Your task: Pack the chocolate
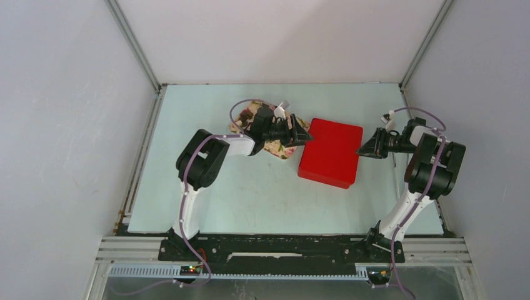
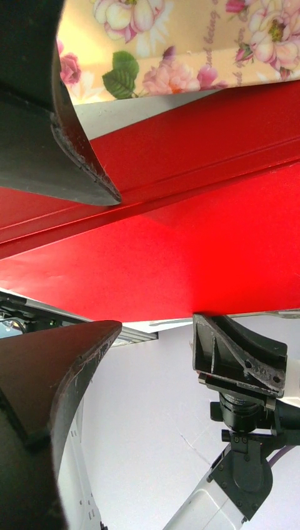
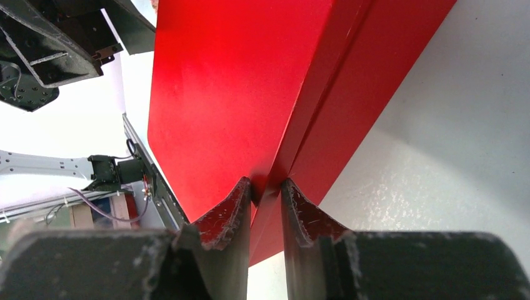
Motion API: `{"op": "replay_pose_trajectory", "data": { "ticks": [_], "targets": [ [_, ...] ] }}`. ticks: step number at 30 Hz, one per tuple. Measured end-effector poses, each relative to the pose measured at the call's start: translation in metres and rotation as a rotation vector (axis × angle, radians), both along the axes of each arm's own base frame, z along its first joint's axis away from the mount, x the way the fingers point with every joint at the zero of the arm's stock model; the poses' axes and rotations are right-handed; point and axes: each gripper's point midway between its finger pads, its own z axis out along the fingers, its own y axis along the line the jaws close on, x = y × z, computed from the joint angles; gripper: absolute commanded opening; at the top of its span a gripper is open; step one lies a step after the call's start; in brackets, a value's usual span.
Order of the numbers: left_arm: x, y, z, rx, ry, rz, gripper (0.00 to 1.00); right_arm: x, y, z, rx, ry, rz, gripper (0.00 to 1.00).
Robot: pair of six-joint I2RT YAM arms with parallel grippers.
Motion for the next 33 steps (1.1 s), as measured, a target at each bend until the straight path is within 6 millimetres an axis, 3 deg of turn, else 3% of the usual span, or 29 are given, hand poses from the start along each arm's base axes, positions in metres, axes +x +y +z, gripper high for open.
{"op": "replay_pose_trajectory", "data": {
  "ticks": [17, 28, 33],
  "targets": [
    [-0.015, -0.01, 0.003, -0.015, 0.005, -0.051, 0.7, -0.003, 0.001, 0.03, 0.075, -0.098, 0.011, 0.2],
    [-0.018, -0.011, 0.003, -0.009, 0.015, -0.064, 0.68, -0.002, 0.001, 0.023, 0.111, -0.093, 0.01, 0.19],
    [-0.009, -0.013, 0.005, 0.041, -0.023, -0.056, 0.71, -0.001, -0.005, 0.021, 0.118, -0.066, -0.022, 0.19]
  ]
}}
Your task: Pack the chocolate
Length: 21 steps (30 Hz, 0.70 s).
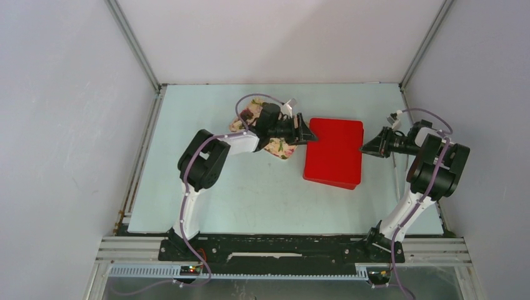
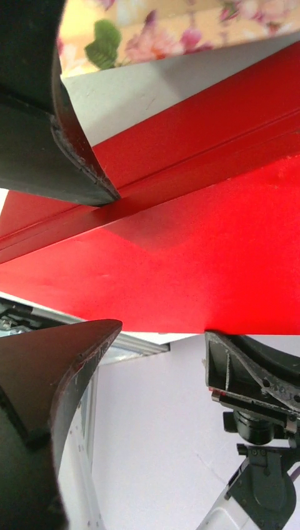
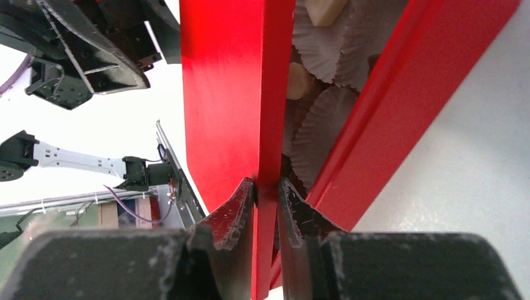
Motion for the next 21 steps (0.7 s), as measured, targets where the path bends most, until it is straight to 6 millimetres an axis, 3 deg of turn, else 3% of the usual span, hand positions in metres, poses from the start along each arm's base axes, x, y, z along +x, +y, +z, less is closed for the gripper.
{"op": "replay_pose_trajectory", "data": {
  "ticks": [5, 9, 21],
  "targets": [
    [0.018, 0.0, 0.003, 0.081, -0.106, 0.024, 0.72, 0.001, -0.01, -0.004, -0.01, 0.026, -0.038, 0.21],
    [0.024, 0.006, -0.007, 0.161, -0.15, 0.036, 0.72, 0.002, -0.016, -0.007, -0.028, 0.044, -0.059, 0.32],
    [0.024, 0.012, -0.016, 0.23, -0.168, 0.022, 0.71, 0.006, -0.019, -0.02, -0.106, 0.063, -0.061, 0.38]
  ]
}}
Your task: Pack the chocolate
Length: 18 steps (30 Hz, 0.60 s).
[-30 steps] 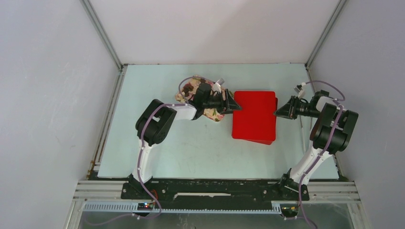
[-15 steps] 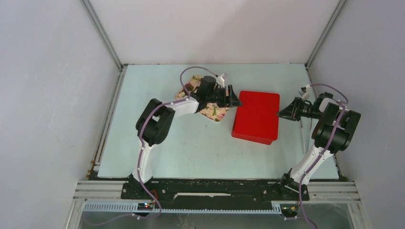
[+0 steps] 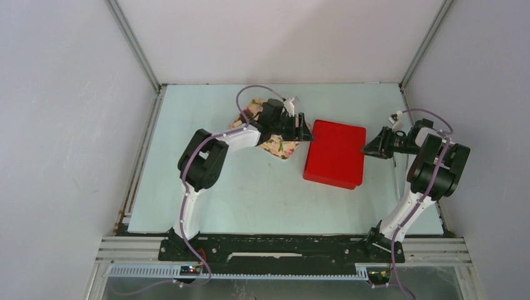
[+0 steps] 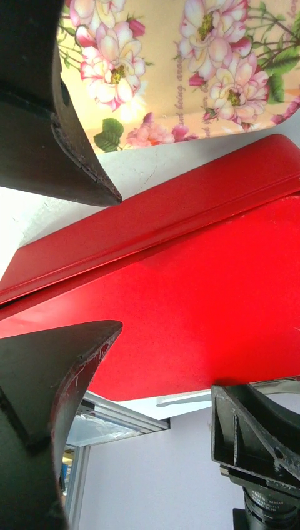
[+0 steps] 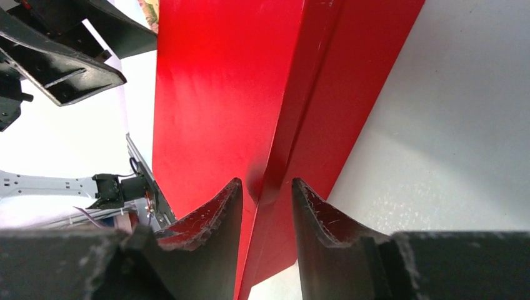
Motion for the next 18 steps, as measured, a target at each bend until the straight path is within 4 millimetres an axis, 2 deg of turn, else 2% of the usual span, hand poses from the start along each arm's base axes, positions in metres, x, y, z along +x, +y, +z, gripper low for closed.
{"op": "replay_pose_trajectory", "data": {
  "ticks": [11, 18],
  "targets": [
    [-0.012, -0.002, 0.0, -0.034, 0.049, -0.032, 0.69, -0.003, -0.006, -0.003, 0.014, 0.018, -0.019, 0.26],
    [-0.017, -0.01, 0.014, -0.103, 0.073, -0.059, 0.68, -0.003, -0.003, -0.001, 0.028, -0.009, 0.002, 0.24]
  ]
}}
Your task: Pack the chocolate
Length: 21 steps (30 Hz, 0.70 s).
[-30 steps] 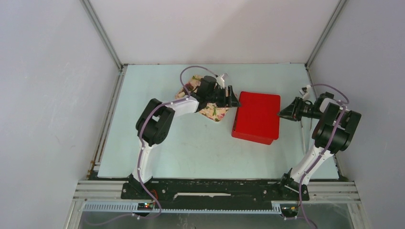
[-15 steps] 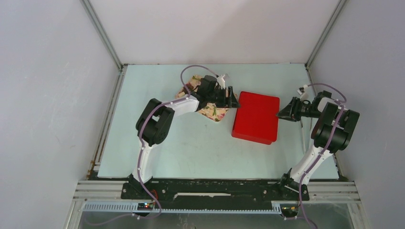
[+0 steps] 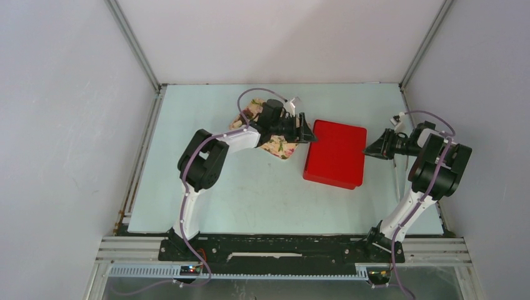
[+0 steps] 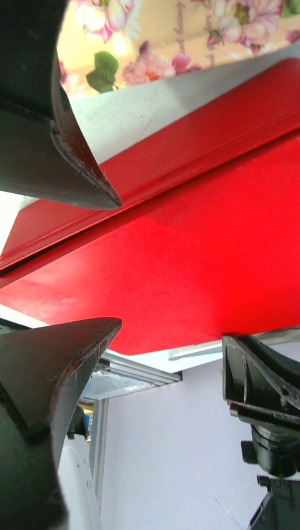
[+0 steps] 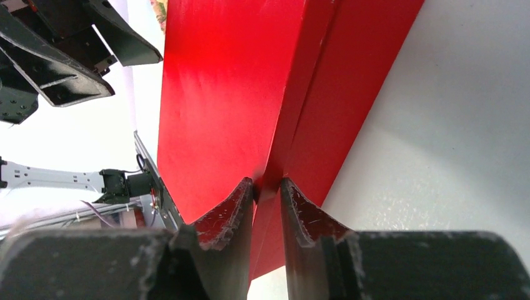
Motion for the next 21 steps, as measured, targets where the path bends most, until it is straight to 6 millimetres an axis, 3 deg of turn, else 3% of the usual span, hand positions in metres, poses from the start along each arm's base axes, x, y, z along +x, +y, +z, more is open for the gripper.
{"op": "replay_pose_trajectory", "data": {
  "ticks": [8, 21],
  "targets": [
    [-0.005, -0.006, 0.009, -0.042, 0.017, -0.019, 0.68, -0.002, 0.006, 0.006, 0.024, -0.061, 0.04, 0.23],
    [-0.009, -0.003, -0.001, -0.019, 0.036, -0.018, 0.68, -0.007, 0.01, 0.023, 0.101, -0.158, 0.067, 0.24]
  ]
}}
